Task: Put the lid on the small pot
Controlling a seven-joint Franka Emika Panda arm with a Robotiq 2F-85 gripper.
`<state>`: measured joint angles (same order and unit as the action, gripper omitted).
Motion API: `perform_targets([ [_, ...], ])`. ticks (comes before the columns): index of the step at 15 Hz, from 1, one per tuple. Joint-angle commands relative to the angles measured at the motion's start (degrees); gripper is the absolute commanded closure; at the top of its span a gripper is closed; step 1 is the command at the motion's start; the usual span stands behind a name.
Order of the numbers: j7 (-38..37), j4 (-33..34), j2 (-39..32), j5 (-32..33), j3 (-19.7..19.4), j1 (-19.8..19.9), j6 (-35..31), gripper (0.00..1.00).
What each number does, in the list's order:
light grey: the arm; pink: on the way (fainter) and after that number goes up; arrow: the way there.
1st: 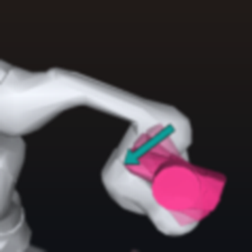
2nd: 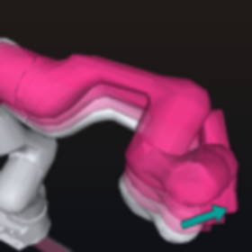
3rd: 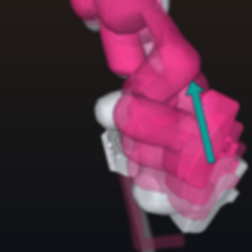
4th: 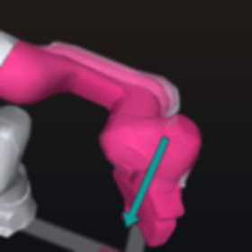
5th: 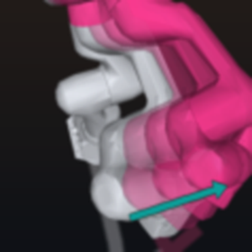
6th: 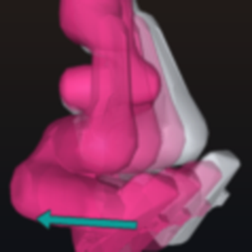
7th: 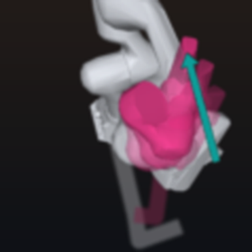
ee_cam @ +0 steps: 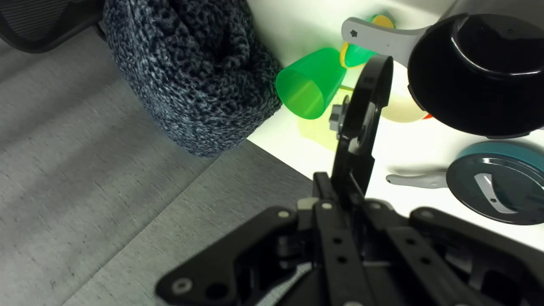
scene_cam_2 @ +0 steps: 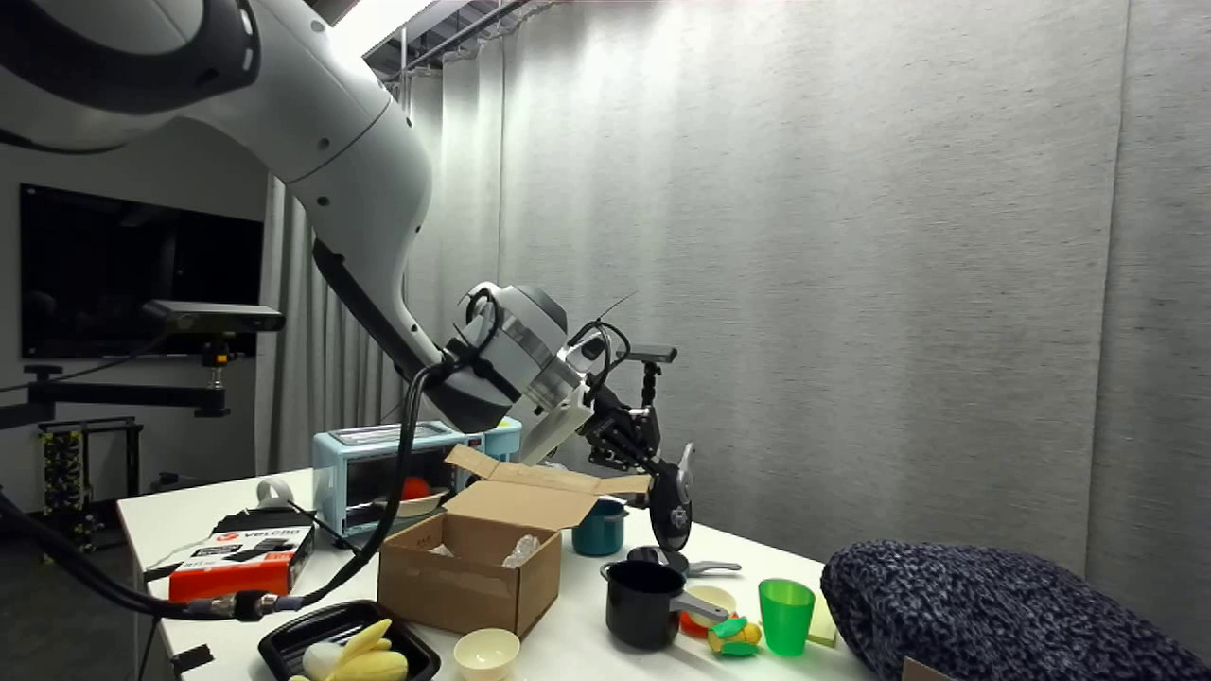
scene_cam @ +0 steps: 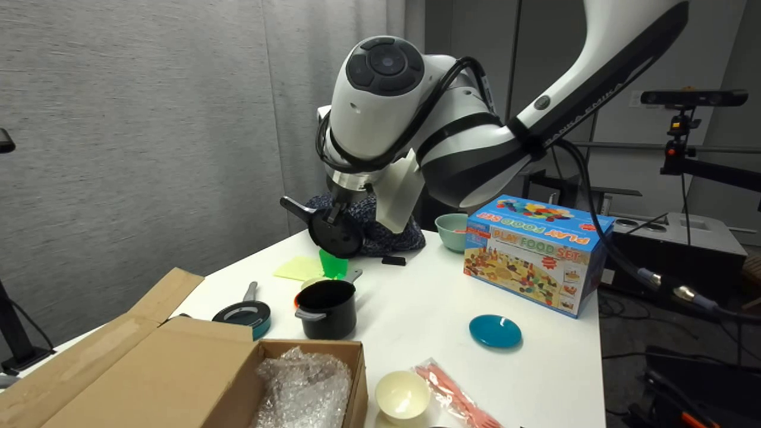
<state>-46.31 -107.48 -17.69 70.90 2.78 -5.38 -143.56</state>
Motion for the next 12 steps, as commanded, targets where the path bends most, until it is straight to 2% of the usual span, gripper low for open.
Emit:
perform_targets([
  [1,1.05,0.42,-0.71,0.22,-0.29,-0.93,1.07,0.98],
  [7,0.86,1.81,-4.08,3.09,-0.17,-3.89,6.42,0.98],
  [12,-1.99,4.34,-5.77,14.39,-0.14,-7.79,16.89,0.98],
])
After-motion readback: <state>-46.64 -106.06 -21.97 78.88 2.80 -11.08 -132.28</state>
